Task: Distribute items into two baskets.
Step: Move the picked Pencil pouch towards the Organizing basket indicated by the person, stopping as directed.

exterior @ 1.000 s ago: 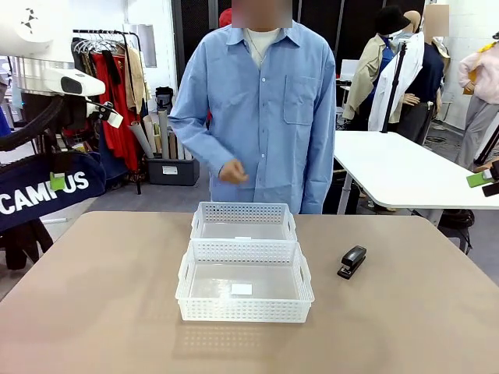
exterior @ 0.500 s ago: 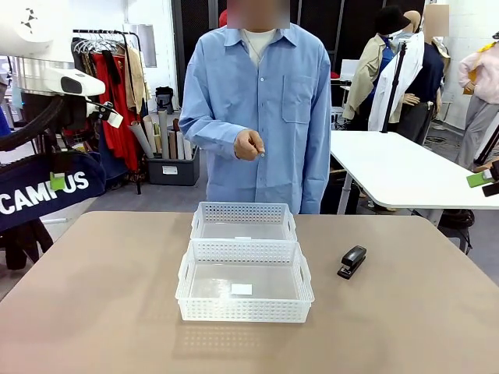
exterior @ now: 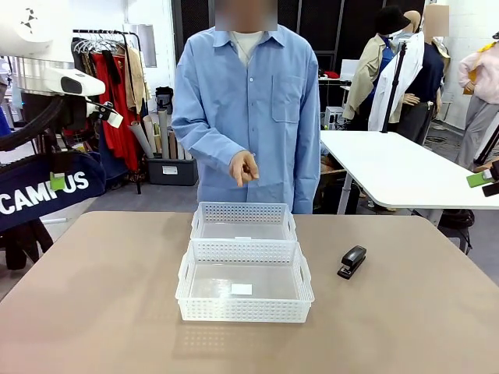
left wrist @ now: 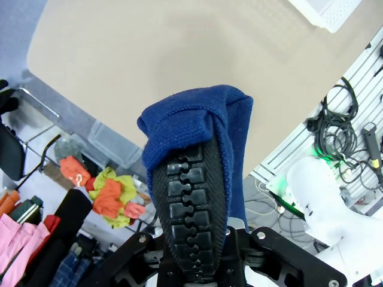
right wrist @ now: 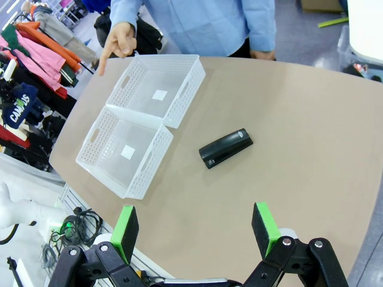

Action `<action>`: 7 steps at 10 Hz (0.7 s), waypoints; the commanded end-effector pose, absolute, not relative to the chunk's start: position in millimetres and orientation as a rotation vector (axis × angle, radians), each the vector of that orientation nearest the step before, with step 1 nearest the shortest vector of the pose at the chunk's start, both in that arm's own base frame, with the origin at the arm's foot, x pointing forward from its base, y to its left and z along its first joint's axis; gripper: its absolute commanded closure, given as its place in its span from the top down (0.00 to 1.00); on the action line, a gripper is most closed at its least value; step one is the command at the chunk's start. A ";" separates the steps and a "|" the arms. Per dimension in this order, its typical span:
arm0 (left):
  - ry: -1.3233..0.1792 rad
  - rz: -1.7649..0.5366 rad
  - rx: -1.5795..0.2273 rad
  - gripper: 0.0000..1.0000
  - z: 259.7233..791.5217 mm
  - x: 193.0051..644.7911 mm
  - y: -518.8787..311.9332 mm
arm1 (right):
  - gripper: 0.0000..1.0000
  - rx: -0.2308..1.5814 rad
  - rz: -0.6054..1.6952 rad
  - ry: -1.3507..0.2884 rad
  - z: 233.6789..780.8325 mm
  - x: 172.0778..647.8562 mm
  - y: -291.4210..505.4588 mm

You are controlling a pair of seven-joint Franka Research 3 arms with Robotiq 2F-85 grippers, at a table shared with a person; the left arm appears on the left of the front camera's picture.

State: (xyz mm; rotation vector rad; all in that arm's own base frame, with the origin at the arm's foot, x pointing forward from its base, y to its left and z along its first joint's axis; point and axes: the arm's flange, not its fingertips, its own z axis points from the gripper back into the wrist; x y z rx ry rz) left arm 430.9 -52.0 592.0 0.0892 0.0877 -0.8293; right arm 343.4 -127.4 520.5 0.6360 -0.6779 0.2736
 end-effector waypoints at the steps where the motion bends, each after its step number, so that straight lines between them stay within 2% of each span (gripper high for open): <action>1: 0.090 -0.823 0.090 0.00 593.4 429.1 -51.7 | 1.00 0.661 0.279 -0.702 521.4 345.8 -127.6; 7: 0.090 -0.823 0.090 0.00 593.4 429.1 -51.7 | 1.00 0.661 0.279 -0.702 521.4 345.8 -127.6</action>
